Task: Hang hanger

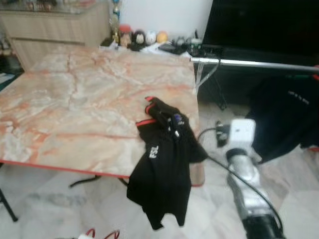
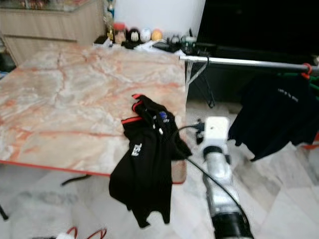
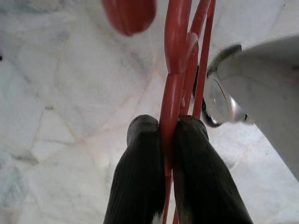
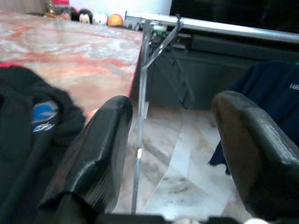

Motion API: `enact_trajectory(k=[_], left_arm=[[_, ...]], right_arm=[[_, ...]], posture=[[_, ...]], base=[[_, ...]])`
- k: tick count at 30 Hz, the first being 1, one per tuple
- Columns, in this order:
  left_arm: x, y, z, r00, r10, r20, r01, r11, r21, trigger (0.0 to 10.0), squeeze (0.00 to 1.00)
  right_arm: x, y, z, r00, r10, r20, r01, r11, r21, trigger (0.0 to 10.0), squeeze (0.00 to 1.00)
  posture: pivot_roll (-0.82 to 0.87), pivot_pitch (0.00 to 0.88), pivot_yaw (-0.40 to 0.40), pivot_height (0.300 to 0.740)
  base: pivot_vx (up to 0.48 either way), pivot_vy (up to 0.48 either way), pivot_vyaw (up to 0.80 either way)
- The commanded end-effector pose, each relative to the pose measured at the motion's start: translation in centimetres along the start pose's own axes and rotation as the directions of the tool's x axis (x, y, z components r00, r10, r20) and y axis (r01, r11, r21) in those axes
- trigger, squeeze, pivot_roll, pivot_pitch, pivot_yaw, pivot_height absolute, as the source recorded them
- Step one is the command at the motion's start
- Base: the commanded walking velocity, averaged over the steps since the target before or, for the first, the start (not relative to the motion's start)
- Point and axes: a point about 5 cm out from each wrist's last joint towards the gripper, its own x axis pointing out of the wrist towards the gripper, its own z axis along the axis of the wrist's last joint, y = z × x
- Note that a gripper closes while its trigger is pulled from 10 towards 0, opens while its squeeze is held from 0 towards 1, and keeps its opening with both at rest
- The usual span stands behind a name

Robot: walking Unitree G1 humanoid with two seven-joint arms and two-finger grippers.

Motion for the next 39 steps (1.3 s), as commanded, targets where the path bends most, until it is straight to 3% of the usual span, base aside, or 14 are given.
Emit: enact_trajectory(k=[1,8,14,19,24,29,35,39], left_arm=[[0.1,-0.8,0.0,1.0,-0.02,-0.008,0.02,1.0,0.018,10.0,0.0],[0.0,-0.8,-0.1,1.0,-0.022,-0.009,0.022,1.0,0.015,10.0,0.0],[0.0,-0.8,-0.1,1.0,-0.021,-0.01,0.022,1.0,0.014,10.0,0.0],[0.0,-0.6,0.0,1.0,-0.022,-0.008,0.023,1.0,0.019,10.0,0.0],[0.1,-0.6,0.1,1.0,-0.024,-0.005,0.024,0.999,0.021,10.0,0.0],[0.1,-0.6,0.2,1.0,-0.026,-0.003,0.026,0.999,0.025,10.0,0.0],[0.2,-0.6,0.5,1.0,-0.027,0.004,0.027,0.999,0.033,10.0,0.0],[0.2,-0.8,0.7,0.999,-0.031,0.008,0.031,0.999,0.038,10.0,0.0]], right_arm=[[0.0,-1.3,-0.2,0.999,-0.041,-0.004,0.041,0.999,-0.015,10.0,0.0],[0.1,-1.4,-1.3,0.998,-0.049,-0.035,0.048,0.999,-0.018,10.0,0.0],[-0.1,-2.3,-4.9,0.978,-0.094,-0.185,0.1,0.995,0.023,10.0,0.0],[-1.2,-2.7,-9.1,0.918,-0.119,-0.377,0.166,0.982,0.093,10.0,0.0],[-2.8,-2.7,-12.3,0.855,-0.109,-0.506,0.196,0.973,0.122,10.0,0.0],[-4.0,-2.5,-13.9,0.815,-0.084,-0.573,0.171,0.98,0.1,10.0,0.0],[-7.0,-2.1,-17.0,0.729,-0.033,-0.684,0.085,0.995,0.043,10.0,0.0],[-7.7,-2.2,-17.6,0.71,-0.037,-0.704,0.093,0.995,0.042,10.0,0.0]], posture=[[0.12,0.0,-0.036,0.74],[0.11,0.0,-0.037,0.74],[0.11,0.0,-0.035,0.74],[0.11,0.0,-0.034,0.74],[0.11,0.0,-0.032,0.74],[0.11,0.0,-0.029,0.74],[0.11,0.0,-0.025,0.74],[0.11,0.0,-0.024,0.74]], base=[[0.0,-0.48,0.0],[0.0,-0.274,0.0],[0.0,-0.16,0.0],[0.0,-0.48,0.0],[0.0,-0.48,0.0],[0.0,-0.48,0.0],[0.0,-0.48,0.0],[0.0,-0.48,0.0]])
